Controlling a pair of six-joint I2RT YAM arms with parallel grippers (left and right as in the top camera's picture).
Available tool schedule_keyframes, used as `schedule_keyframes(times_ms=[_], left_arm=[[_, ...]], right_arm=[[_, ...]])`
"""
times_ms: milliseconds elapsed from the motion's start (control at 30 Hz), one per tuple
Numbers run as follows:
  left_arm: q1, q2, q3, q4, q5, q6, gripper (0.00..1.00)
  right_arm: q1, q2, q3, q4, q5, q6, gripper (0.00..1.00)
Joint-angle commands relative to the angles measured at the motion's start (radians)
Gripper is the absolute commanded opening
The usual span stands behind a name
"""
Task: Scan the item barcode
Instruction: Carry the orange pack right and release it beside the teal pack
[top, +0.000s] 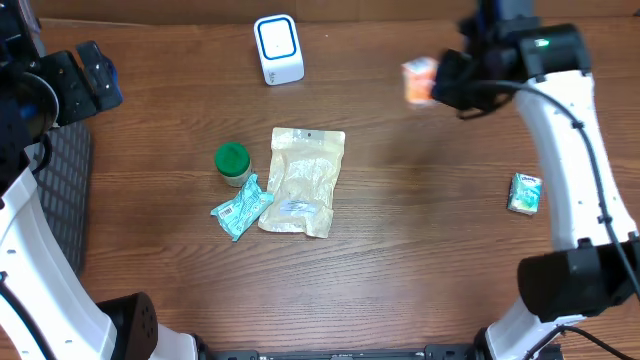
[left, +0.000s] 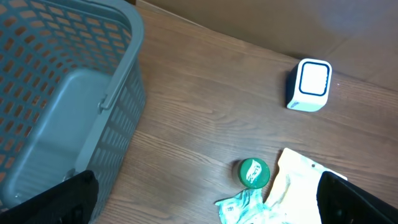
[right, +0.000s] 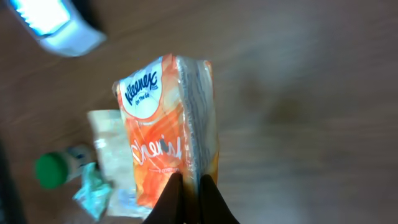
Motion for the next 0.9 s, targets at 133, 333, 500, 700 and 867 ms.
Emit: schedule_keyframes(times_ms=[133,333,500,700,867], left_arm=[[0.005,0.003,0.008,0.001,-0.009,0.023,0.99],[0.005,0.003,0.008,0.001,-0.009,0.023,1.0],[0.005,0.003,0.008,0.001,-0.009,0.023,0.99],[0.005,0.003,0.008,0.001,-0.009,0.023,1.0],[0.005,0.003,0.008,0.001,-0.009,0.023,0.99]], right_arm=[[-0.173,0.006,-0.244,0.028,0.079,0.028,0.04],[-0.277,0.006,-0.481,0.185,0.103,0.036,0.04],[-0.341,0.006,-0.623,0.309,0.113,0.061,0.05],[-0.348,0.005,-0.653,0.3,0.104,0.015,0.69],[-0.339,0.005,-0.612,0.271,-0.023,-0.036,0.71]])
